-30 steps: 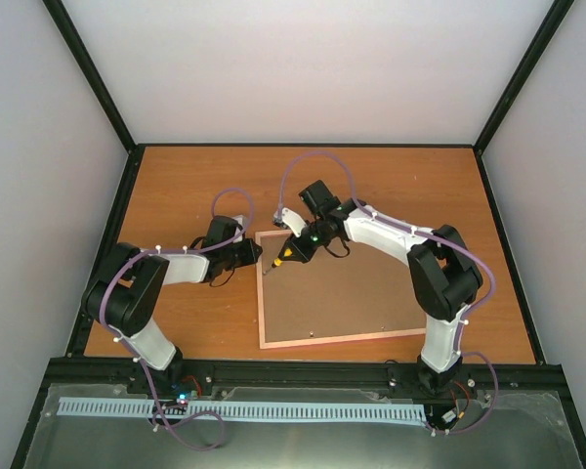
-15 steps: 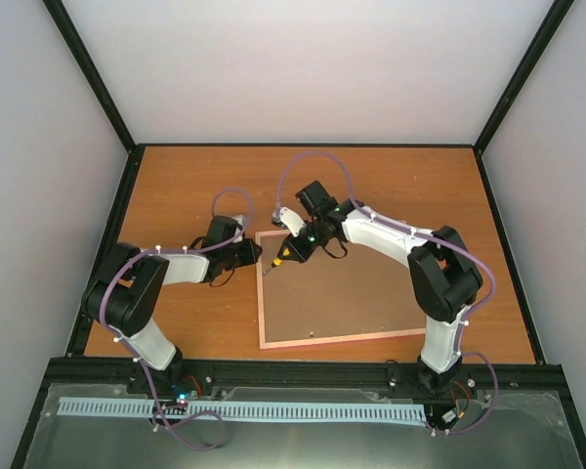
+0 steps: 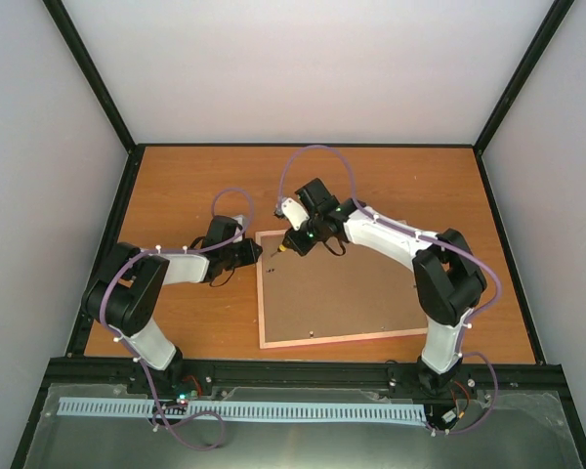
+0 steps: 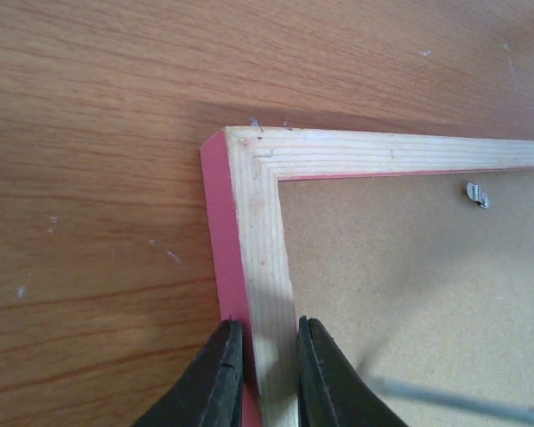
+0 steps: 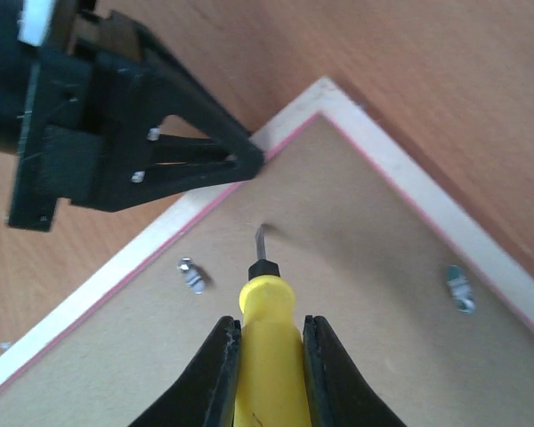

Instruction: Take the photo out of the frame

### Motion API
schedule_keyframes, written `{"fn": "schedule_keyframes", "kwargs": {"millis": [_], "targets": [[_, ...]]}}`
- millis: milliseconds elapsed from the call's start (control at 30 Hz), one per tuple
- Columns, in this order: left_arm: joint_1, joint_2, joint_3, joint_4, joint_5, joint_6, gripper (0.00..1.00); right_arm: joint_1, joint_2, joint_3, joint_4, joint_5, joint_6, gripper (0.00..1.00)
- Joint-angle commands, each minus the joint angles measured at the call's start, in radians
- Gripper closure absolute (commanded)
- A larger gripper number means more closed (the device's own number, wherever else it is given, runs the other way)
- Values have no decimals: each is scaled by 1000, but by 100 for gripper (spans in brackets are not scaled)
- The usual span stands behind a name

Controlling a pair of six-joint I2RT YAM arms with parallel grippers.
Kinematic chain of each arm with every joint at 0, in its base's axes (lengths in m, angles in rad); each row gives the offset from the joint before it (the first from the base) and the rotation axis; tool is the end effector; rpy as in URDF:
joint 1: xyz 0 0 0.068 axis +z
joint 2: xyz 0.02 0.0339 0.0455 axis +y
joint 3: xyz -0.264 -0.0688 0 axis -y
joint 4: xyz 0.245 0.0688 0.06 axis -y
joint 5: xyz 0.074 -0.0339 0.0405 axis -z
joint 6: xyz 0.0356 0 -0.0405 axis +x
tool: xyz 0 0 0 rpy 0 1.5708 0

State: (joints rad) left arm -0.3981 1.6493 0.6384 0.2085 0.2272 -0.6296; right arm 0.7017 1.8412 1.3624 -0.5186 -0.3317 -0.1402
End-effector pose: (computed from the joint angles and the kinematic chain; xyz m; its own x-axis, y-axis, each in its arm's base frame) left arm 0.2708 -0.1226 0.1228 -0.8431 -0.2678 -0.4664 0.0317 0.8410 -0.5401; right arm 0.2934 0.2632 0.2178 -0.5312 -0.6219 -0.5754 -0.8276 0.5263 0.1951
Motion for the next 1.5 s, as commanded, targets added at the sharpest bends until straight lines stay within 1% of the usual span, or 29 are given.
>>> {"fn": "schedule_keyframes", "kwargs": {"millis": [0, 100, 233, 267, 300, 333, 367, 400, 433, 467, 500, 533, 600, 700, 800, 867, 900, 933, 1000, 1067, 1167, 1233, 1267, 1300, 1367, 1400, 1467], "targets": [[4, 5, -7, -4, 50, -12, 99, -15, -22, 3, -37, 190, 6, 97], [5, 7, -5, -6, 49, -11, 99, -15, -60, -16, -41, 132, -8, 97], [4, 18, 8, -24, 41, -13, 99, -23, -149, -58, -40, 98, -42, 97], [4, 18, 15, -34, 38, -12, 99, -31, -176, -70, -41, 83, -55, 97], [4, 19, 24, -43, 44, -6, 97, -46, -203, -86, -41, 73, -65, 97], [4, 14, 34, -51, 52, 7, 88, -59, -232, -101, -39, 71, -71, 97], [4, 6, 46, -64, 56, 13, 75, -73, -263, -120, -35, 63, -81, 97], [4, -8, 54, -74, 55, 13, 66, -89, -294, -140, -32, 49, -94, 97], [4, -26, 60, -84, 50, 13, 52, -103, -328, -165, -27, 39, -105, 97], [4, -46, 78, -102, 45, 13, 16, -118, -363, -192, -19, 31, -117, 97], [4, -64, 98, -132, 39, 17, 2, -132, -395, -219, -15, 23, -129, 97], [4, -79, 125, -171, 35, 23, 1, -141, -427, -249, -12, 17, -143, 97], [2, -119, 175, -268, 25, 47, 0, -158, -491, -320, -2, 11, -160, 97], [-7, -219, 233, -390, -41, 73, 0, -180, -585, -410, 19, -24, -185, 97], [-11, -320, 289, -503, -111, 103, 0, -200, -645, -462, 31, -70, -211, 97], [-17, -397, 302, -536, -145, 145, 0, -213, -665, -473, 39, -85, -210, 97], [-20, -421, 284, -528, -143, 169, 0, -217, -669, -474, 40, -93, -212, 97], [-21, -478, 251, -500, -128, 188, 0, -218, -670, -472, 38, -101, -214, 97], [-21, -565, 153, -418, -107, 198, 0, -220, -668, -474, 39, -110, -219, 97], [-21, -642, 64, -332, -68, 240, 0, -220, -661, -476, 39, -116, -223, 97], [-21, -727, -42, -256, -17, 303, 0, -220, -649, -476, 36, -130, -226, 97], [-21, -765, -75, -215, 59, 365, 0, -220, -643, -476, 34, -137, -229, 97], [-20, -776, -86, -201, 69, 373, 0, -221, -641, -477, 32, -139, -229, 97], [-20, -780, -85, -198, 51, 361, 0, -220, -640, -477, 31, -139, -231, 97], [-21, -769, -65, -241, -22, 295, 0, -221, -641, -479, 31, -138, -232, 97], [-21, -755, -47, -271, -29, 270, 0, -220, -642, -479, 32, -139, -235, 97], [-20, -708, -11, -310, 45, 301, 0, -221, -642, -479, 30, -141, -237, 97]]}}
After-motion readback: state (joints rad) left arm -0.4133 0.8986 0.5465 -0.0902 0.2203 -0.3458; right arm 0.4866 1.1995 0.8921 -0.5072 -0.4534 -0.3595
